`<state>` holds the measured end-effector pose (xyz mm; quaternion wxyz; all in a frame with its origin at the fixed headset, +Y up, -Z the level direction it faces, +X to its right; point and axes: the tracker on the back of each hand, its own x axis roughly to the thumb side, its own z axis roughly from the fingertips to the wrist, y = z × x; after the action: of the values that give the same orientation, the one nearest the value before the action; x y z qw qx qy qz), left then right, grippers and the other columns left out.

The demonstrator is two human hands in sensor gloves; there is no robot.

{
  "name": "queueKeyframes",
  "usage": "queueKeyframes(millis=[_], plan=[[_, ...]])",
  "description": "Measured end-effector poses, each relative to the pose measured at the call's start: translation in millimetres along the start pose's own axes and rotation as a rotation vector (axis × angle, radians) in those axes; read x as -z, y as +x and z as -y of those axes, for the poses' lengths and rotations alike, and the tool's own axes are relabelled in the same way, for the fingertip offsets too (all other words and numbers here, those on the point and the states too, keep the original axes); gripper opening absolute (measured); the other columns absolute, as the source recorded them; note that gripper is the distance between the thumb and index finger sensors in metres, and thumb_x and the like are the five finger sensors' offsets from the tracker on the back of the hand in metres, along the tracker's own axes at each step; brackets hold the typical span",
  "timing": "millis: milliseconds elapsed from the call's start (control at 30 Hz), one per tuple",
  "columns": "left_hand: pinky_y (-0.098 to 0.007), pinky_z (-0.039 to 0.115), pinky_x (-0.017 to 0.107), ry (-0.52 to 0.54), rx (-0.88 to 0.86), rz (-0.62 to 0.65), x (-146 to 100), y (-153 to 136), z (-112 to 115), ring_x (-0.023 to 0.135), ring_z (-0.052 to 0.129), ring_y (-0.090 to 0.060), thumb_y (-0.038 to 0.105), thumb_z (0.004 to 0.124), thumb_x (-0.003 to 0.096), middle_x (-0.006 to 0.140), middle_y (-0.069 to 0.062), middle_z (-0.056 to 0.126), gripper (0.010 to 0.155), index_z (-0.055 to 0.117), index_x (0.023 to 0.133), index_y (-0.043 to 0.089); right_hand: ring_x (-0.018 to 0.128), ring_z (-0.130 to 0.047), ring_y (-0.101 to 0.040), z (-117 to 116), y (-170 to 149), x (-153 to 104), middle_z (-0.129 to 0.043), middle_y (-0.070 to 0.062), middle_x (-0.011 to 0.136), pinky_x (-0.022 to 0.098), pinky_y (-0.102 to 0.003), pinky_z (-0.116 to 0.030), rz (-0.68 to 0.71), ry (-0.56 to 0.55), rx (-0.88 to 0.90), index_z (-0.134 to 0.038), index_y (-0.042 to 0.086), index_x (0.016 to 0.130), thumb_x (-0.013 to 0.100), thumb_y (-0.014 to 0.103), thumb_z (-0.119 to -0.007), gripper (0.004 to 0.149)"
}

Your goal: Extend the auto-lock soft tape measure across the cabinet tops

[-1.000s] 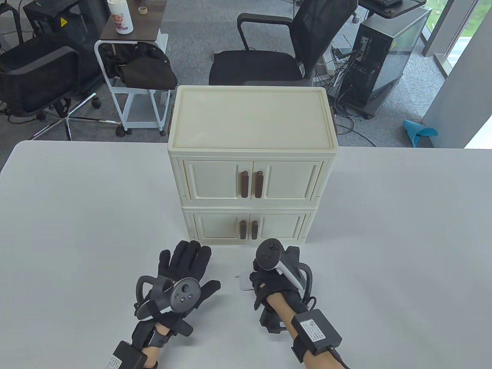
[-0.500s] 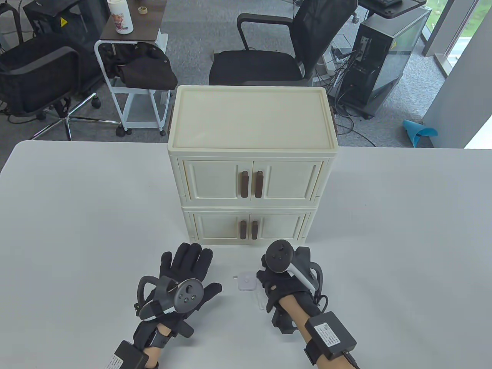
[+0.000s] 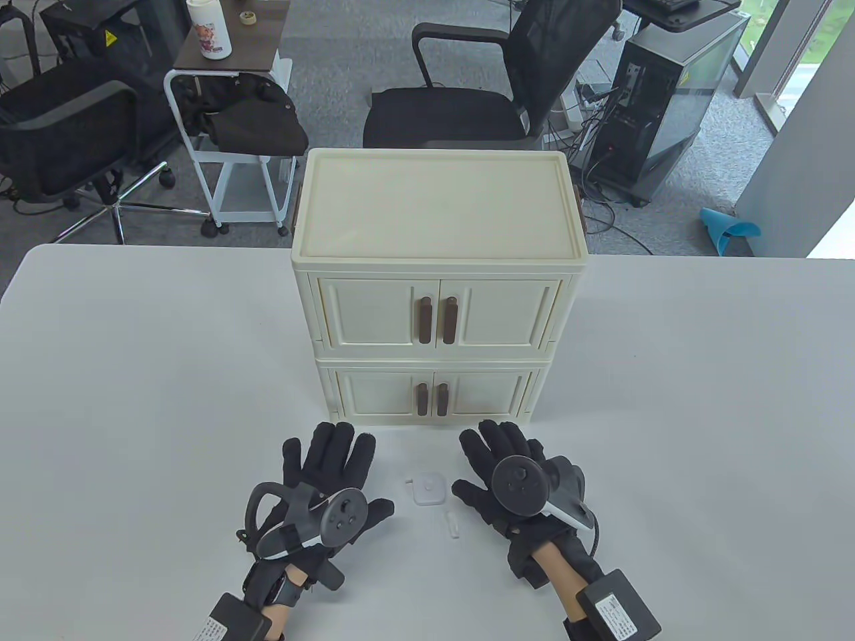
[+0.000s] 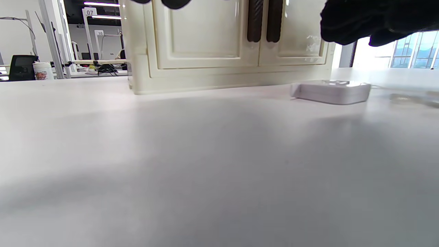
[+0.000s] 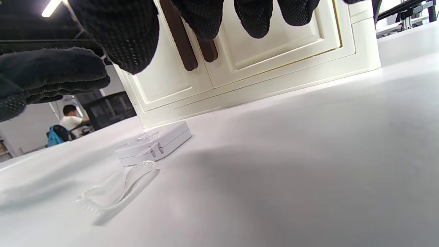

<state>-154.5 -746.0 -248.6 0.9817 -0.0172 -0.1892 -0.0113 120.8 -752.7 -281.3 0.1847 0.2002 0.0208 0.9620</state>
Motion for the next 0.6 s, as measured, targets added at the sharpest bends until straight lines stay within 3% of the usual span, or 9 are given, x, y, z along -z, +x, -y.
queueKeyframes(millis=[267,600], plan=[[-0.078,0.034,0.073,-0.038,0.002,0.005,4,2,6,0.118,0.032,-0.051,0.079,0.049,0.0535,0.128,-0.024,0.027,0.096,0.022,0.122,0.017,0.108,-0.018,-0.059,-8,-2,-5,-0.020,-0.025,0.123,0.065,-0.082,-0.026,0.005,0.063,-0.037,-0.032,0.021,0.116,0.052,0.064,-0.077,0.090],[-0.078,0.033,0.074,-0.050,0.003,0.018,5,2,8,0.118,0.031,-0.050,0.079,0.049,0.0534,0.129,-0.024,0.025,0.096,0.021,0.122,0.017,0.107,-0.015,-0.059,-12,0,-7,-0.017,-0.024,0.123,0.064,-0.082,-0.023,0.006,0.067,-0.107,-0.030,0.020,0.117,0.051,0.067,-0.076,0.093]])
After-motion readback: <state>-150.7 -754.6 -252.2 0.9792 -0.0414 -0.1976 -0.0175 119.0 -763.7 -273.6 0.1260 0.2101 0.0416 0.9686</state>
